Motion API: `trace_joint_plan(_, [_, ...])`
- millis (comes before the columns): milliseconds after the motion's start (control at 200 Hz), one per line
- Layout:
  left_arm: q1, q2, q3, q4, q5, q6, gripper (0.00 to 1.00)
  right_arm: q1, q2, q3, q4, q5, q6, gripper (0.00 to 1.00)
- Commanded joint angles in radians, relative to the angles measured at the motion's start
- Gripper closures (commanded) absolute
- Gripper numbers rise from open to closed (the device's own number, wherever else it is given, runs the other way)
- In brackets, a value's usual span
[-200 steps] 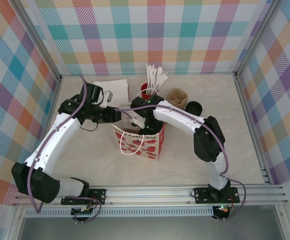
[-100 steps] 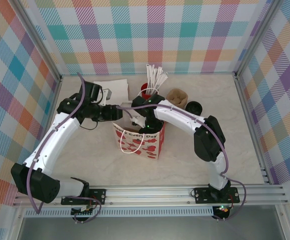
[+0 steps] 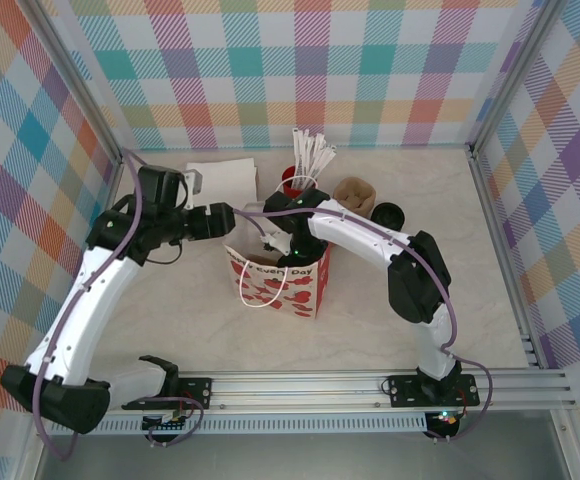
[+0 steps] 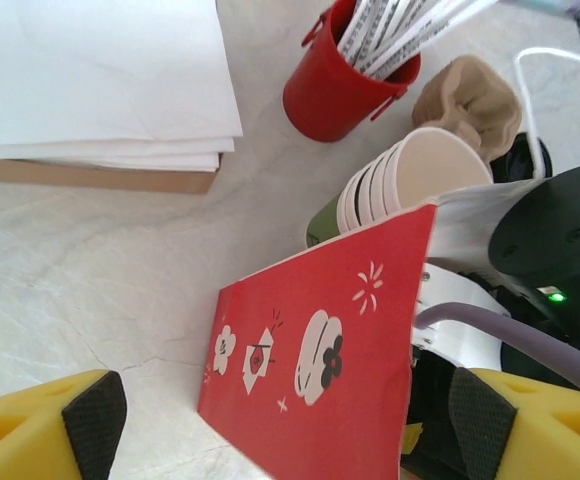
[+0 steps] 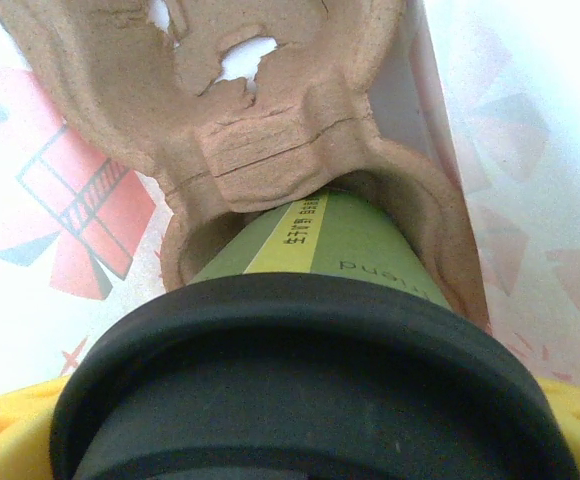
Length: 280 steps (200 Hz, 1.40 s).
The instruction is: Pack the takeout coffee
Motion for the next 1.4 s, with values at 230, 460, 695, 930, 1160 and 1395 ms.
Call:
trace_joint_plan(230, [-0.002, -0.080, -0.027, -0.025, -0.078, 0.026, 0.10, -0.005, -0.057, 0.048, -0.003, -0.017, 0.028, 0.00])
trace_joint_plan(460, [-0.002, -0.078, -0.030, -0.019, -0.070, 0.026, 0.09, -0.007, -0.067, 0.096, -0.035, -0.019, 0.073, 0.00])
trace_joint_plan(695, [-0.001, -0.069, -0.028, -0.012, -0.057, 0.026, 0.09, -0.007, -0.070, 0.160, -0.083, -0.001, 0.081, 0.00])
trace_joint_plan(930, [-0.002, -0.056, -0.032, -0.002, -0.032, 0.026, 0.09, -0.007, -0.092, 0.222, -0.129, 0.008, 0.100, 0.00])
trace_joint_plan(1160, [-0.001, -0.050, -0.037, 0.006, -0.018, 0.024, 0.09, -0.006, -0.114, 0.278, -0.167, 0.019, 0.113, 0.00])
trace_joint_plan(1395, [-0.002, -0.055, -0.057, 0.021, -0.011, 0.018, 0.08, -0.009, -0.110, 0.368, -0.230, 0.049, 0.137, 0.00])
